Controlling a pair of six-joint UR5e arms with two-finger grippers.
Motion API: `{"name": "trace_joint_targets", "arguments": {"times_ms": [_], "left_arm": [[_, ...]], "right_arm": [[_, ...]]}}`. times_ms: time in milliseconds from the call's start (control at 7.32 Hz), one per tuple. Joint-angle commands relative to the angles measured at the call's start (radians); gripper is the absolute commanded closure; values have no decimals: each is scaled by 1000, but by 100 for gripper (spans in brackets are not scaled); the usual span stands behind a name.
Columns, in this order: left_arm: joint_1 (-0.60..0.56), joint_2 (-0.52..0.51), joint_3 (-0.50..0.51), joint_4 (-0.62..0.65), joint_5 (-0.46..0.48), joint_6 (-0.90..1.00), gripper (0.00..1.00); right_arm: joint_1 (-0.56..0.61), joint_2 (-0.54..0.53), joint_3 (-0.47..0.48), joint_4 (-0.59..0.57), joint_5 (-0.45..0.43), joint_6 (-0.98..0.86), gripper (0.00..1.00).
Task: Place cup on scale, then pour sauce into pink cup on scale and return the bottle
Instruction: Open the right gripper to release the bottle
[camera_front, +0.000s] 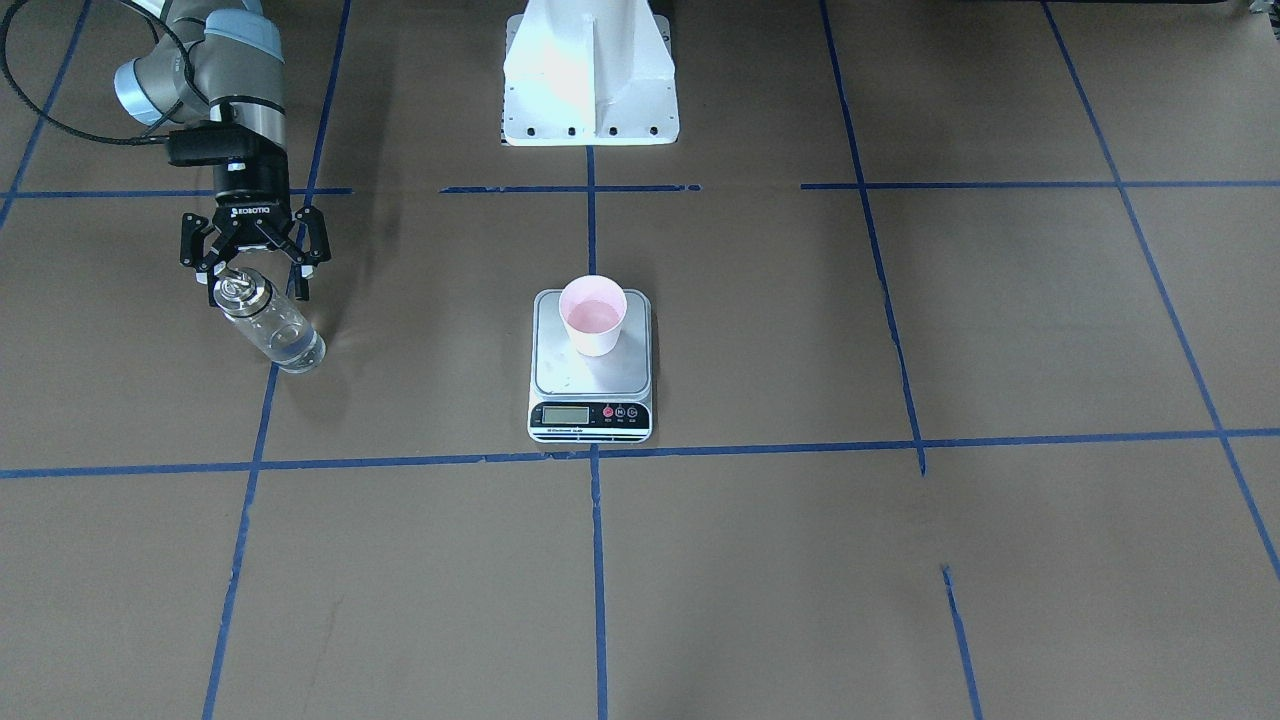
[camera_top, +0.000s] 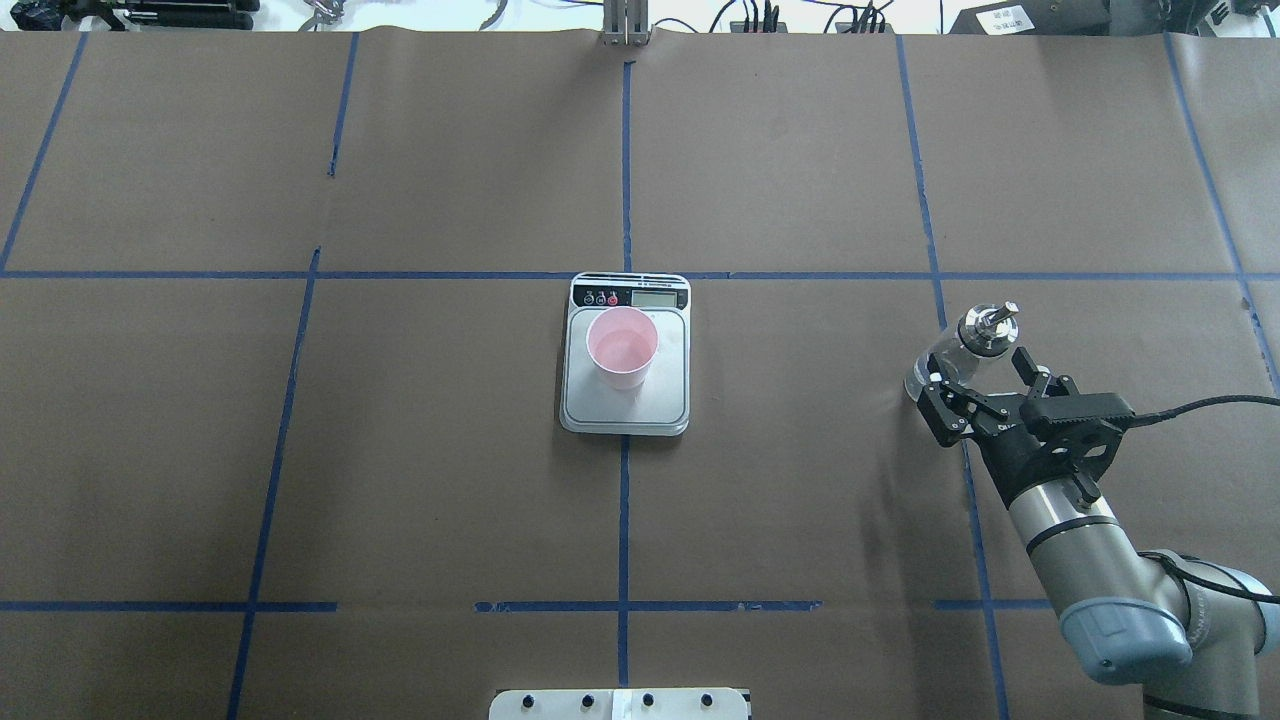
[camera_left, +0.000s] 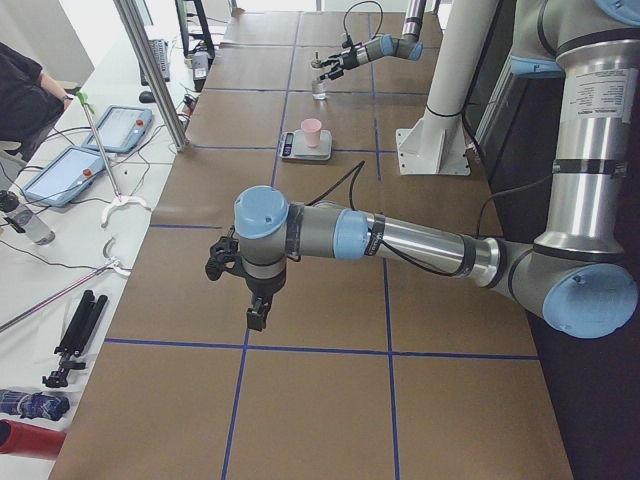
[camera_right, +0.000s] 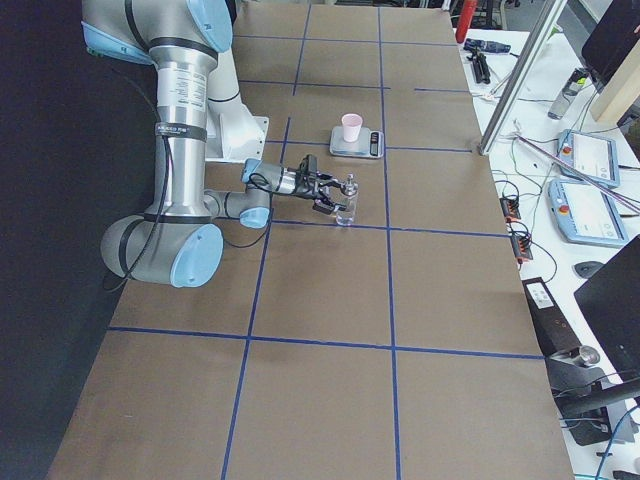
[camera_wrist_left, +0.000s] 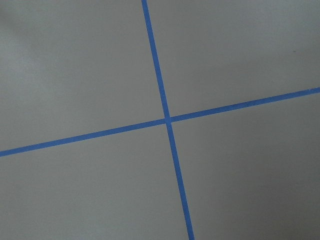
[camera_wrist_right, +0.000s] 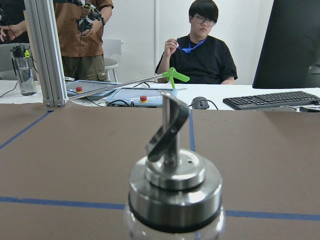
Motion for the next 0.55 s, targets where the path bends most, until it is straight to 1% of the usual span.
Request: {"name": "trace_joint_targets", "arguments": {"times_ms": [0, 273, 410], "left_arm": [[0, 0, 0, 0, 0, 1, 0], [0, 14, -3, -3, 0, 1, 0], [0, 14, -3, -5, 0, 1, 0]], "right_arm": [[-30, -17, 6, 25, -35, 0, 0], [-53, -24, 12, 26, -60, 0, 0], [-65, -46, 21, 26, -67, 0, 0]]}}
